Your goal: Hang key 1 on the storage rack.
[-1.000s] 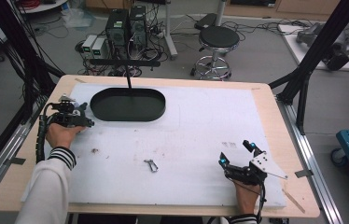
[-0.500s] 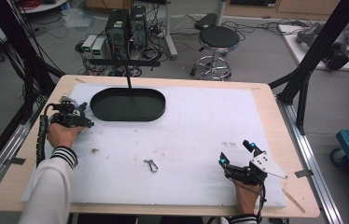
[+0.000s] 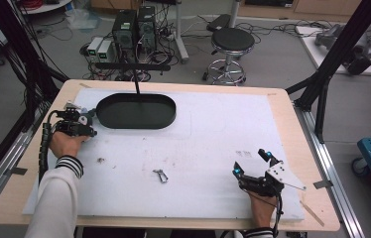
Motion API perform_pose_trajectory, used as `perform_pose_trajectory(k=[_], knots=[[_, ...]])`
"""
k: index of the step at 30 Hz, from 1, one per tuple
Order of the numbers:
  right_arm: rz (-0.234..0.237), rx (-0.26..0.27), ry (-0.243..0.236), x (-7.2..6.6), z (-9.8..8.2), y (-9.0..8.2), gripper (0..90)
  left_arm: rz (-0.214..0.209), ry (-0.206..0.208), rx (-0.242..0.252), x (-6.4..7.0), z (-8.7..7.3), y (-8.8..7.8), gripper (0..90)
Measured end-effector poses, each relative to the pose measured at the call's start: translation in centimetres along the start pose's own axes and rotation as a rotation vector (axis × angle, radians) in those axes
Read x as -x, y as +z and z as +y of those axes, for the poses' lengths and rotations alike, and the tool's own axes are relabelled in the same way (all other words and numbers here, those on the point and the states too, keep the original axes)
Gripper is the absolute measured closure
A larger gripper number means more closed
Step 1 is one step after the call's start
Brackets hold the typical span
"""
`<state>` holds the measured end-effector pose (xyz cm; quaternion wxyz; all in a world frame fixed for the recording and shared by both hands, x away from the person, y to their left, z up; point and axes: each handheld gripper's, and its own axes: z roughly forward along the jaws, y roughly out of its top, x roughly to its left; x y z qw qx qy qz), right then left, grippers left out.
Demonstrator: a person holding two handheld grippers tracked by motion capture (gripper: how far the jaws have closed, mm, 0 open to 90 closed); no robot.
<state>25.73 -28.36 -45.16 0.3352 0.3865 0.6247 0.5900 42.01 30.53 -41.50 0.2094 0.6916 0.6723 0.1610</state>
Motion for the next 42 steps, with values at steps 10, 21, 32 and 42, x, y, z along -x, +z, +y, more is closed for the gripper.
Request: perform_pose_trajectory(k=[10, 21, 32, 42], knots=[[-0.001, 0.0, -0.007, 0.0, 0.0, 0.0, 0.8, -0.001, 0.033, 0.033, -0.2, -0.1, -0.6, 48.8], [-0.002, 0.002, -0.013, 0.0, 0.0, 0.0, 0.8, -0.059, 0.062, 0.086, -0.3, -0.1, -1.7, 49.1], [-0.003, 0.002, -0.014, 0.0, 0.0, 0.0, 0.8, -0.127, 0.084, 0.176, -0.9, -0.1, -3.6, 49.2], [-0.005, 0.001, -0.016, 0.0, 0.0, 0.0, 0.8, -0.163, 0.15, 0.235, -0.4, 0.8, -6.1, 49.2]])
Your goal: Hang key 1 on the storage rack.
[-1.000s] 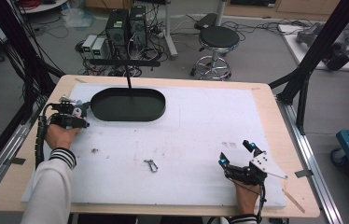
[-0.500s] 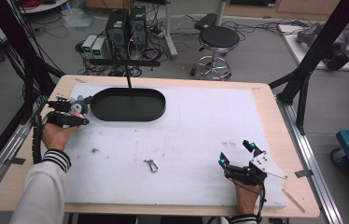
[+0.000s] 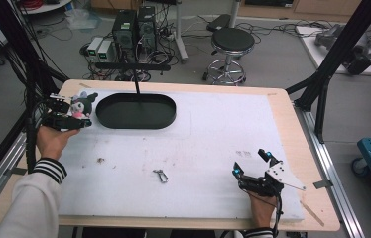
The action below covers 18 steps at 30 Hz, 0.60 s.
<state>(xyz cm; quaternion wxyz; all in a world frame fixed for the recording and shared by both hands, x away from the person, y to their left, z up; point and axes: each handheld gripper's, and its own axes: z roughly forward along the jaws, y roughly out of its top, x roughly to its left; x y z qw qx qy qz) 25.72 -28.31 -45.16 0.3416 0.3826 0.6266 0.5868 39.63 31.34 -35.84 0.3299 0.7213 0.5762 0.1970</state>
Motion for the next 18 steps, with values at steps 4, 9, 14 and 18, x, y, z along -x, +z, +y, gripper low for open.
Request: perform_pose_trajectory(k=[4, 9, 14, 18], knots=[[0.002, -0.005, 0.008, -0.1, 0.0, 0.0, 0.8, -0.006, 0.012, 0.003, 0.1, 0.1, -0.3, 49.2], [0.0, 0.0, -0.001, 0.0, 0.0, 0.0, 0.8, -0.028, 0.053, 0.02, 0.6, 1.0, -1.2, 49.2], [0.001, 0.001, -0.003, 0.0, 0.0, 0.0, 0.8, -0.046, 0.081, 0.035, 1.2, 1.9, -2.0, 49.2], [0.001, -0.004, 0.007, -0.1, 0.0, 0.0, 0.8, -0.055, 0.101, 0.05, 1.7, 2.6, -2.6, 49.1]])
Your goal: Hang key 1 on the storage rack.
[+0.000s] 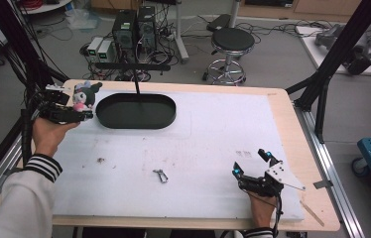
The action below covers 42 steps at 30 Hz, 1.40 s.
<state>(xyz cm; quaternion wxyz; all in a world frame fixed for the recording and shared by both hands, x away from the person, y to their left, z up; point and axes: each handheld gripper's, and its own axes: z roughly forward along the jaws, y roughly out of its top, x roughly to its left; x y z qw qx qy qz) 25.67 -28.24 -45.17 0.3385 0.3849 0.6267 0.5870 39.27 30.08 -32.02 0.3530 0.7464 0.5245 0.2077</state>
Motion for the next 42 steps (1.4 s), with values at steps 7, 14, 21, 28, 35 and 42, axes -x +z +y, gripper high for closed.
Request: perform_pose_trajectory(k=[7, 14, 21, 28, 35, 42], knots=[[-0.001, 0.001, -0.005, 0.1, 0.0, 0.0, 0.8, -0.012, 0.019, 0.018, 0.4, 0.8, -0.5, 49.1], [-0.001, 0.002, -0.004, 0.1, 0.0, 0.0, 0.8, -0.021, 0.033, 0.025, 0.8, 1.6, -0.8, 49.1], [-0.001, 0.002, -0.004, 0.1, 0.0, 0.0, 0.8, -0.024, 0.053, 0.035, 1.4, 2.7, -1.1, 49.1], [-0.002, 0.002, -0.005, 0.1, 0.0, 0.0, 0.8, -0.034, 0.06, 0.036, 1.5, 4.2, -0.9, 49.1], [-0.002, 0.004, -0.004, 0.1, 0.0, 0.0, 0.8, -0.038, 0.066, 0.025, 1.3, 5.8, -0.3, 49.1], [-0.002, 0.003, 0.003, 0.1, 0.0, 0.0, 0.8, -0.031, 0.061, 0.01, 1.2, 7.1, 0.4, 49.0]])
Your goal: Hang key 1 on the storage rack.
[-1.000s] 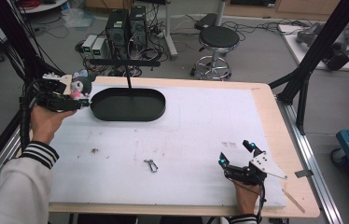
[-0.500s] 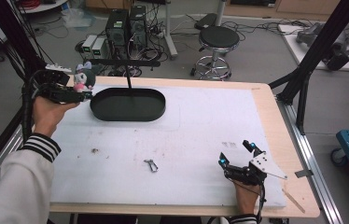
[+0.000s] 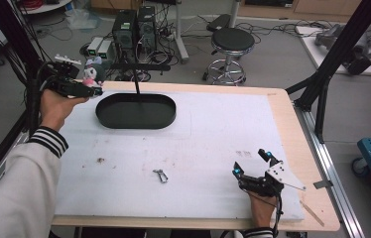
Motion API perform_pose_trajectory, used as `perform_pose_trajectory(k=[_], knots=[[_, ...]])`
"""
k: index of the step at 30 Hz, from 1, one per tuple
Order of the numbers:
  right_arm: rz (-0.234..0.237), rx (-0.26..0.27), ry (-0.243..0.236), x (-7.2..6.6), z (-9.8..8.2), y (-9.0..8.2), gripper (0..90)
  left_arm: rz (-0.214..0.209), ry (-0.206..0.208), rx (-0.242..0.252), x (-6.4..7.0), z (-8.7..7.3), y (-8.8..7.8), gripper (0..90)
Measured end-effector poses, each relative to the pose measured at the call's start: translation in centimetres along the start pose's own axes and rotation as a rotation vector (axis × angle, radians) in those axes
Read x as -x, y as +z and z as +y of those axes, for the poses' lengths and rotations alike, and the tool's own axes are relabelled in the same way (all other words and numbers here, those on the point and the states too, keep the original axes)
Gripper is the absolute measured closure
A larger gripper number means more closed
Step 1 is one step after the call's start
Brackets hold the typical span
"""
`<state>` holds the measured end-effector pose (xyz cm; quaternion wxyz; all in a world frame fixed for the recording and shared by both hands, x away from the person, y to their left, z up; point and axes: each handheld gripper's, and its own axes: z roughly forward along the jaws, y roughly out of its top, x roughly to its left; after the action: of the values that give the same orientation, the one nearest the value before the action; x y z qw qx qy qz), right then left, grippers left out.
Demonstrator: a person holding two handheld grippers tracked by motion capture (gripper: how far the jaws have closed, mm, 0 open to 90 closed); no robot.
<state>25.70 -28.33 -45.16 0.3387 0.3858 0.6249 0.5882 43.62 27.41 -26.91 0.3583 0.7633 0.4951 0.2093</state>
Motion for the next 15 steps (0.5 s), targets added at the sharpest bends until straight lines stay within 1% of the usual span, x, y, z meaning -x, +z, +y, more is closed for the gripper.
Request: perform_pose_trajectory(k=[6, 12, 14, 15], knots=[[0.0, 0.0, 0.001, 0.0, 0.0, 0.0, 0.8, 0.002, -0.009, -0.003, -0.3, 0.2, 0.2, 49.0], [0.0, 0.002, -0.007, 0.0, 0.0, 0.0, 0.8, 0.004, -0.007, -0.004, -0.6, 1.0, 0.4, 49.0], [-0.001, 0.001, -0.008, 0.0, 0.0, 0.0, 0.8, -0.003, -0.022, 0.005, -0.9, 1.1, 0.6, 49.0], [-0.001, 0.001, -0.008, 0.0, 0.0, 0.0, 0.8, 0.003, -0.022, -0.006, -1.0, 1.2, 0.7, 49.0]])
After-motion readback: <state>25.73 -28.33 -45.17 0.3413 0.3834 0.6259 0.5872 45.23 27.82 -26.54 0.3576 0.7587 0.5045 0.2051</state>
